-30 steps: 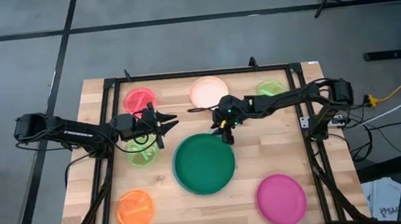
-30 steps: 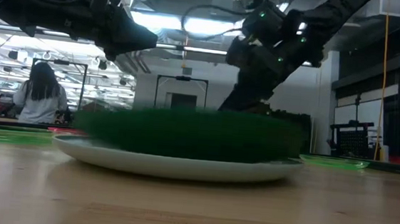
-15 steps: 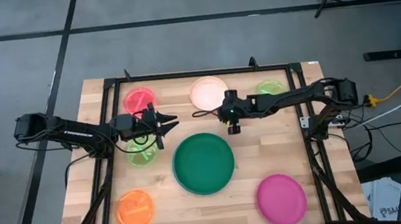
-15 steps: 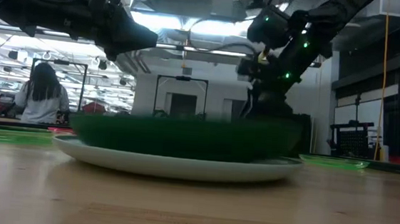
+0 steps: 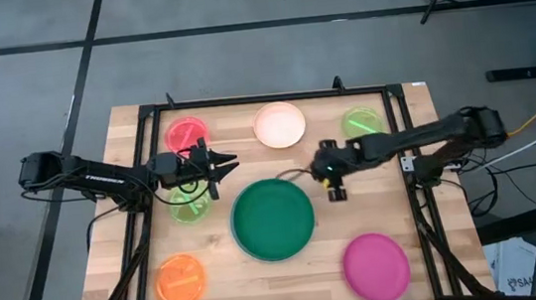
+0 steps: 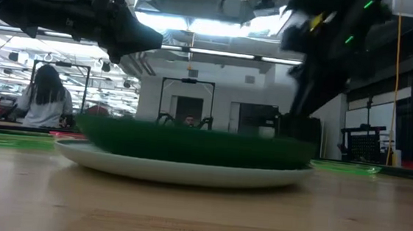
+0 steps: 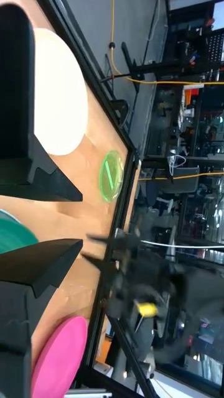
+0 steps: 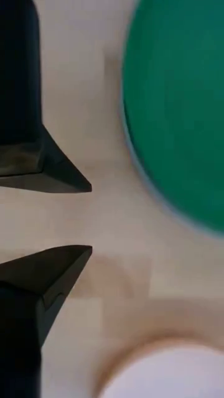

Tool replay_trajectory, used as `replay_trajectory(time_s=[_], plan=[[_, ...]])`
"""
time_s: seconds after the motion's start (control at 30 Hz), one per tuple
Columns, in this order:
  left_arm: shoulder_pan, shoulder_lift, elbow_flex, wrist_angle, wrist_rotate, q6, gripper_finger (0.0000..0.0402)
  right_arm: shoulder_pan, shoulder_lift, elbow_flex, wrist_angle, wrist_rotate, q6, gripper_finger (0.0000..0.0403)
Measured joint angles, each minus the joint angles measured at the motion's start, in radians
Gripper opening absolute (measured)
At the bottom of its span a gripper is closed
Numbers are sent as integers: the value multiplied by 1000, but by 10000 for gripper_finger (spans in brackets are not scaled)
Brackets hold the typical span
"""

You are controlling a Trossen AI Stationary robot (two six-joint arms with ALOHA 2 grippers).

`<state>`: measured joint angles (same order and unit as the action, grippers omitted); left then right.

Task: Stack plastic plates
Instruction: Stack the pink plate on top of the green plate

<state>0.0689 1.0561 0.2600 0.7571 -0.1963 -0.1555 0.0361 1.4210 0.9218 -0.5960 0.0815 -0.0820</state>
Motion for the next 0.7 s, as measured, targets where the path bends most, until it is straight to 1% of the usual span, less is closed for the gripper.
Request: replay_trajectory(time_s=[0.17, 0.27, 0.4, 0.5, 0.7], plan=[[0, 0, 0, 1, 0, -2, 101, 145, -118, 0, -92, -32, 167, 136], [0, 0, 0, 8, 0, -2, 101, 230, -158, 0, -156, -54, 281, 136], [0, 0, 0, 2, 0, -1, 101, 337, -164, 0, -263, -138, 452, 136], [0, 0, 0, 2, -1, -1, 101, 417, -149, 0, -310, -146, 550, 136], [0, 0, 0, 3, -53, -1, 101, 517, -129, 0, -264, -147, 647, 136]])
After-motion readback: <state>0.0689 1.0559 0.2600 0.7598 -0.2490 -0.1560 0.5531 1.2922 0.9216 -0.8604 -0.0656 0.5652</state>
